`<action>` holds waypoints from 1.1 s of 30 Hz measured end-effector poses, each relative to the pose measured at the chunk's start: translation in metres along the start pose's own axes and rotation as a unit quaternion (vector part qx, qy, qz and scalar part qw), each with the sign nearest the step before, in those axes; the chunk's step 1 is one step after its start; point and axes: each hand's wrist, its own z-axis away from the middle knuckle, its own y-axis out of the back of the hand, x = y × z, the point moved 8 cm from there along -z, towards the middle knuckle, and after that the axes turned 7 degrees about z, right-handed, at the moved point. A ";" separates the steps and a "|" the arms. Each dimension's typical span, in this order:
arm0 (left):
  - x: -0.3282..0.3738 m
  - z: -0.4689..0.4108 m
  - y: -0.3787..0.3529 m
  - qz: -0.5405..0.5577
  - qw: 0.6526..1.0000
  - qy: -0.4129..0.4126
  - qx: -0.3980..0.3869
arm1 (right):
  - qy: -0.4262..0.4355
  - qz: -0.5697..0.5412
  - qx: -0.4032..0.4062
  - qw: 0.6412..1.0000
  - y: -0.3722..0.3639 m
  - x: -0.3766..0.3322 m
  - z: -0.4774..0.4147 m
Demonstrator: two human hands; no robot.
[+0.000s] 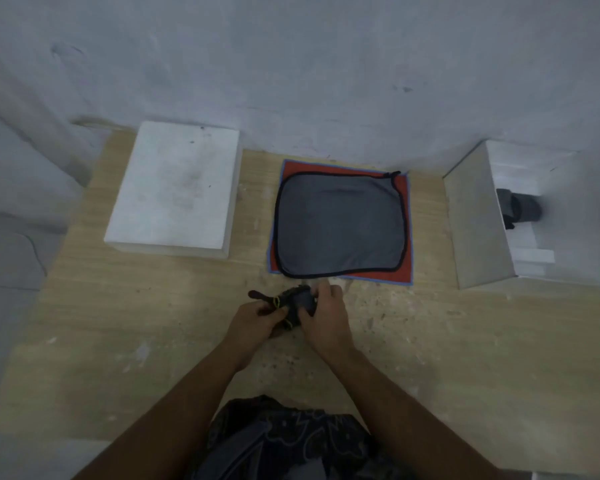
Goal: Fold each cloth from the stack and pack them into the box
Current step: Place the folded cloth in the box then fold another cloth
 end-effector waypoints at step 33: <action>0.114 0.023 -0.345 0.017 0.977 -0.129 -0.166 | -0.100 -0.476 0.145 0.862 0.322 0.236 -0.020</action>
